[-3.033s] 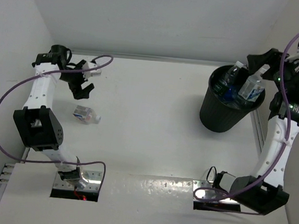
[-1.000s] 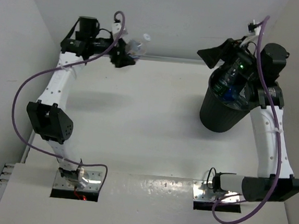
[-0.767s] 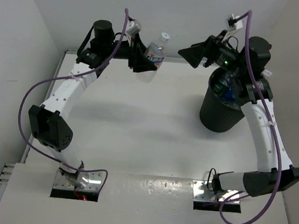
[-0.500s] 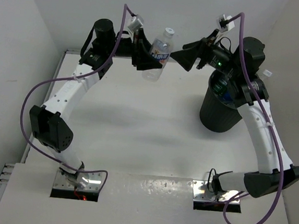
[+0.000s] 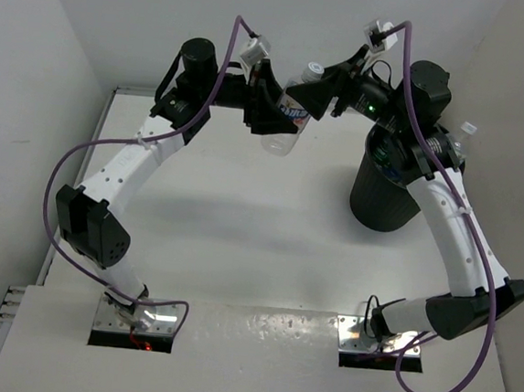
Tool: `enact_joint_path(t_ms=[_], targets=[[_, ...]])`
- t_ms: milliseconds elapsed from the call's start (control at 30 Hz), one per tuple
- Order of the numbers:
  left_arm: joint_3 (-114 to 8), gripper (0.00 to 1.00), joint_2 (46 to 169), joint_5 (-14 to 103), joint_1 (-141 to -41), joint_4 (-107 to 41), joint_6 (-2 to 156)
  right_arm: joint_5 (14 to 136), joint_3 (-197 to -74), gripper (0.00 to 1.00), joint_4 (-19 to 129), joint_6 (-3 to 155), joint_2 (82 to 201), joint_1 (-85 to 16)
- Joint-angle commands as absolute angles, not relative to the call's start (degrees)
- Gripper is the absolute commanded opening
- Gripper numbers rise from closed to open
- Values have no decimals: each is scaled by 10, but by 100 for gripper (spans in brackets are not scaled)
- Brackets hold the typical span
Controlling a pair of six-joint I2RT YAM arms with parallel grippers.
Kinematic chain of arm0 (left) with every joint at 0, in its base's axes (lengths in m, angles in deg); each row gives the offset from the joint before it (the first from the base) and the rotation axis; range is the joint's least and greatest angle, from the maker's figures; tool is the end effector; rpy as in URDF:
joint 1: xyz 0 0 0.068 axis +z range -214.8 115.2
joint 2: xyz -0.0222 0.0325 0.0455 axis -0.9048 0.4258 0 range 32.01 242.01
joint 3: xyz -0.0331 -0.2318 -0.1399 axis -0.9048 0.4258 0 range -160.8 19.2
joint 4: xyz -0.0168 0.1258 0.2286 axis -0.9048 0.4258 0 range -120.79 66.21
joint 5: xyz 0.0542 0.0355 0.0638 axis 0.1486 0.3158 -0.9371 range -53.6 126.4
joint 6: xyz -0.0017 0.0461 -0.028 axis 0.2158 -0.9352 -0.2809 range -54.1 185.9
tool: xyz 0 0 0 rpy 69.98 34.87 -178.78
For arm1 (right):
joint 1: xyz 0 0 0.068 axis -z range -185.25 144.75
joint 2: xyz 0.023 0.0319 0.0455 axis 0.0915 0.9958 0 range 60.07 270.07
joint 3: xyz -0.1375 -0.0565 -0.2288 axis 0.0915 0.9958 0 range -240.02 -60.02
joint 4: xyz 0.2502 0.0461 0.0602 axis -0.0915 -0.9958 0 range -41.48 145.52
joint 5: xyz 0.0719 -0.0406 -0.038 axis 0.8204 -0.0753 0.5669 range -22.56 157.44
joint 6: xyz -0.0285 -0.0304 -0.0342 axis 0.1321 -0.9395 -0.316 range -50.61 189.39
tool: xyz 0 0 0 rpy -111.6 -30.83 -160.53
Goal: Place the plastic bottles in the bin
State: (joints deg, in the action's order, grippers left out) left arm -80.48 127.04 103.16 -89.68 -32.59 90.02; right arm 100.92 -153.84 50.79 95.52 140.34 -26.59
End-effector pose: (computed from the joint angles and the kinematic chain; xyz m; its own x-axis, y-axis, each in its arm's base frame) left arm 0.3219 -0.1853 0.4660 -0.3132 -0.0325 -0.9491 0.9492 -0.0433 -0.3118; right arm 0.2741 0.1282 0.5054 -0.2291 0.3049 -0.9244 -0.7913 0.4947 0.3592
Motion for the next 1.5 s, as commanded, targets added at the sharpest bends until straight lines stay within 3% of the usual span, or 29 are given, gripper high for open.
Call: enact_joint_path(t_ms=[0, 67, 200, 300, 367, 400, 500, 767, 1233, 1467], targets=[[-818, 14, 1259, 1056, -915, -339, 900, 998, -1559, 65, 549, 950, 1407, -275], [-818, 14, 1259, 1056, -921, -339, 900, 998, -1557, 60, 553, 952, 1406, -273], [-818, 14, 1259, 1056, -927, -339, 900, 995, -1554, 25, 565, 953, 1404, -274], [-818, 14, 1264, 1050, -927, -345, 905, 990, -1547, 14, 565, 949, 1401, -274], [-818, 23, 1264, 1050, -927, -345, 905, 986, -1538, 8, 566, 946, 1394, -274], [-813, 49, 1264, 1044, -927, -345, 905, 979, -1536, 3, 569, 946, 1393, -274], [-806, 100, 1264, 1019, -921, -345, 912, 972, -1532, 0, 568, 939, 1384, -271], [-783, 100, 1246, 989, -880, -333, 898, 953, -1487, 0, 557, 934, 1339, -215], [-759, 100, 1230, 983, -823, -288, 823, 935, -1427, 0, 469, 867, 1248, 48], [-759, 100, 1240, 983, -823, -288, 823, 903, -1425, 0, 393, 809, 1279, 79]])
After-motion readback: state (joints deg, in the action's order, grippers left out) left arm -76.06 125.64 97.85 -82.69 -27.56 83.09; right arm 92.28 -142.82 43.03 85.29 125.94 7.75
